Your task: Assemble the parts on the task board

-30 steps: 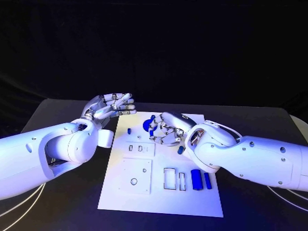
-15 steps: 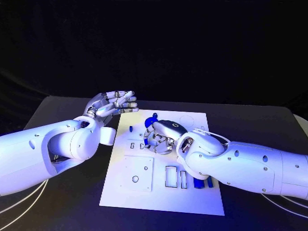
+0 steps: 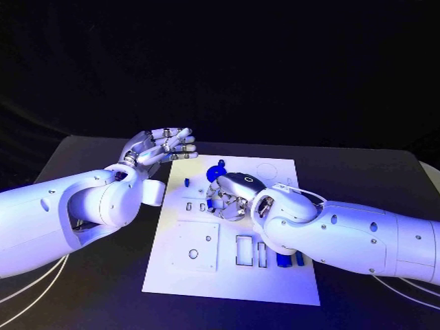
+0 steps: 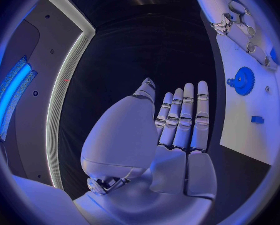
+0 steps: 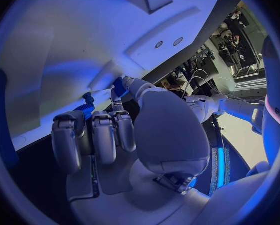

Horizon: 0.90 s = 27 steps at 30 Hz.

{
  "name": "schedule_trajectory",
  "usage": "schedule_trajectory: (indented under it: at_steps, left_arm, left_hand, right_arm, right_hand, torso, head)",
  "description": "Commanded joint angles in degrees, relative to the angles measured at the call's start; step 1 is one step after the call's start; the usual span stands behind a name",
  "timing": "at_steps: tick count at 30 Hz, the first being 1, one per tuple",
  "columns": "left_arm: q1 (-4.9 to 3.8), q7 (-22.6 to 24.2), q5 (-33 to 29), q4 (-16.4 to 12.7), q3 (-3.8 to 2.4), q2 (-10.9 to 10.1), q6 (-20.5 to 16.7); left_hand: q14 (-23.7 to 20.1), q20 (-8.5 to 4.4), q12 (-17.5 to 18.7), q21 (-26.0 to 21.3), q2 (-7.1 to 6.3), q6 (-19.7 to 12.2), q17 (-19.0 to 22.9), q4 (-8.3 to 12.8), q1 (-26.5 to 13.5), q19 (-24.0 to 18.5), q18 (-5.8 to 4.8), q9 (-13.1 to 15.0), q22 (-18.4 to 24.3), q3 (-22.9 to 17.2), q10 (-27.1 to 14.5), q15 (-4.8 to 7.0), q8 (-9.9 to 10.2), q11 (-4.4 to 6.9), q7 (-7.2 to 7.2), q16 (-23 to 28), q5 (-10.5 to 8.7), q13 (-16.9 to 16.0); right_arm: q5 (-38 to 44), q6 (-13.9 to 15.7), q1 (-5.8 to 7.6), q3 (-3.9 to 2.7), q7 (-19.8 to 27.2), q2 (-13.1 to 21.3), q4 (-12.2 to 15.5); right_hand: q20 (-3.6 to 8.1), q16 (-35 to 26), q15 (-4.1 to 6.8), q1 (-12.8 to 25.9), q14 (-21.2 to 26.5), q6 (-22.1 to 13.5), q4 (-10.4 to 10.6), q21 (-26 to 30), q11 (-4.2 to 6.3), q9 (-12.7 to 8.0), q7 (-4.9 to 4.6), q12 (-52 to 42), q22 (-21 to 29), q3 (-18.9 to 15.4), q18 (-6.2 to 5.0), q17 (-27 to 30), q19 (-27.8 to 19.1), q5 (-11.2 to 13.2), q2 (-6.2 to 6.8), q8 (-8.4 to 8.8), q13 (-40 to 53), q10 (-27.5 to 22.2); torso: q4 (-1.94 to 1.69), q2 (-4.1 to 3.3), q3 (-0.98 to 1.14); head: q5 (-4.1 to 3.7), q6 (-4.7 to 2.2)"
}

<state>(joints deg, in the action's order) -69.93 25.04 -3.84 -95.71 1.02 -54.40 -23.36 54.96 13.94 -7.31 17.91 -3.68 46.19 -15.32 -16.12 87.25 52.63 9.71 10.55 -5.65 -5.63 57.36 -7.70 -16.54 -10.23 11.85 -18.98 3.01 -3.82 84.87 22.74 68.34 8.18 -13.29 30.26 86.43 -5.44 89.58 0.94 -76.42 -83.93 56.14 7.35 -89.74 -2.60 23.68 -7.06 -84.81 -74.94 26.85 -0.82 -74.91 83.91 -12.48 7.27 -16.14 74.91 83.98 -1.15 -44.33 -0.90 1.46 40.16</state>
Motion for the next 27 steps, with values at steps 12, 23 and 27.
schedule_trajectory:
  at_steps: [12,23,27]
  left_arm:
    - [-0.11,0.47,-0.10,-0.20,-0.05,-0.06,1.12]
    - [-0.11,0.45,-0.10,-0.19,-0.05,-0.16,1.13]
    - [-0.11,0.46,-0.09,-0.16,-0.05,-0.16,1.14]
  left_hand:
    - [-0.23,0.24,0.40,-0.41,0.12,0.17,-0.11,0.01,0.62,0.30,0.85,-0.06,0.09,-0.30,0.34,-0.04,0.27,0.01,1.31,0.30,-0.12,-0.07]
    - [-0.23,0.24,0.40,-0.41,0.12,0.17,-0.11,0.01,0.62,0.30,0.85,-0.06,0.09,-0.30,0.34,-0.04,0.27,0.01,1.31,0.30,-0.12,-0.07]
    - [-0.23,0.24,0.40,-0.41,0.12,0.17,-0.11,0.01,0.62,0.30,0.85,-0.06,0.09,-0.30,0.34,-0.04,0.27,0.01,1.31,0.30,-0.12,-0.07]
  right_arm:
    - [2.05,-2.03,-0.48,0.18,-0.81,-0.66,-1.13]
    - [2.93,-2.35,-0.78,0.21,-1.06,-0.62,-0.83]
    - [3.23,-2.29,-0.81,0.21,-1.16,-0.50,-0.72]
  right_hand:
    - [0.46,0.08,0.41,0.73,-5.79,-0.04,0.45,-0.26,0.21,1.59,0.18,0.29,-15.06,-0.21,0.82,-13.87,6.09,0.10,0.32,-0.88,9.05,1.00]
    - [0.46,0.08,0.39,1.18,-5.79,-0.30,0.52,-0.26,0.17,1.66,0.13,0.41,-15.06,-0.57,0.82,-13.84,6.09,0.53,0.93,-0.91,8.94,0.90]
    - [0.42,0.04,0.30,1.54,-5.76,-0.85,0.57,-0.26,0.03,1.61,-0.06,0.85,-15.06,-0.90,0.82,-13.71,6.09,0.79,1.64,-0.74,8.50,0.49]
  torso:
    - [-0.09,0.03,-0.07]
    - [-0.08,0.02,-0.05]
    - [-0.03,0.05,-0.04]
  head:
    - [0.00,0.08]
    - [0.09,0.28]
    - [0.15,0.32]
